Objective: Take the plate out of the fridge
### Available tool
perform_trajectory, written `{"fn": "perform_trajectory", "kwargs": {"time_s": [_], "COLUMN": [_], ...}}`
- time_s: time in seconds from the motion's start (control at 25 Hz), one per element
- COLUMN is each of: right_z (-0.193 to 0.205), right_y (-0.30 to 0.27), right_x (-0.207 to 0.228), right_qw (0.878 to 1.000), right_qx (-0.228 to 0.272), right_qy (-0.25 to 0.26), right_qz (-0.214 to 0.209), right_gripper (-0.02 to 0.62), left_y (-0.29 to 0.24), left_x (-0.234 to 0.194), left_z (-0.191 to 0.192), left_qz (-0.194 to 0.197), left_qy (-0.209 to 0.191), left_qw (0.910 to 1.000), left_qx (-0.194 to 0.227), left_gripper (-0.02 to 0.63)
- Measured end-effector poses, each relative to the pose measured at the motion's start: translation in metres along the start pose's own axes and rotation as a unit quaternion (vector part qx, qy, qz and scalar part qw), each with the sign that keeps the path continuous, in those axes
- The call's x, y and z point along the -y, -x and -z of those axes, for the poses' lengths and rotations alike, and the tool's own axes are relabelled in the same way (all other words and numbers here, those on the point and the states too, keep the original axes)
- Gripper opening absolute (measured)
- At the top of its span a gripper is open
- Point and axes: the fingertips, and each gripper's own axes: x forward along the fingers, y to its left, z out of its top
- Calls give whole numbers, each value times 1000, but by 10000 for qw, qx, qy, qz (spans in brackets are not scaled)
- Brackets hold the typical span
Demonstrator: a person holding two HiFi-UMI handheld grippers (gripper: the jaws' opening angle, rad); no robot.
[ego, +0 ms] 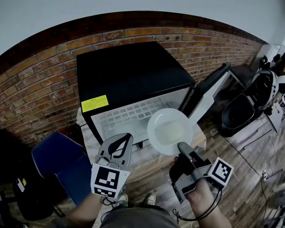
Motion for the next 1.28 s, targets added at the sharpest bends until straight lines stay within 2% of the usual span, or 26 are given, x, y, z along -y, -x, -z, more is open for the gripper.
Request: {"fn": "perform_trajectory", "kwargs": {"time_s": [0.52, 0.96, 1.28], "right_z": [-10, -18, -16], "right_y": [40, 76, 87], "right_x": [36, 81, 107], "right_qw": [9990, 9951, 9923], "right_qx": [317, 583, 601], "right_qy": [-119, -226, -323], "right_qz": [307, 761, 1034], "right_gripper": [31, 31, 31], "left_y": [-21, -30, -32], "left_x": [38, 79, 94], "left_z": [9, 24, 39], "left_qz": [522, 1007, 1179], "left_qy": [-90, -145, -186], "left_qw": [9985, 9943, 9915], "left_qx": [-125, -307, -513], "left_gripper": [18, 18, 18]}}
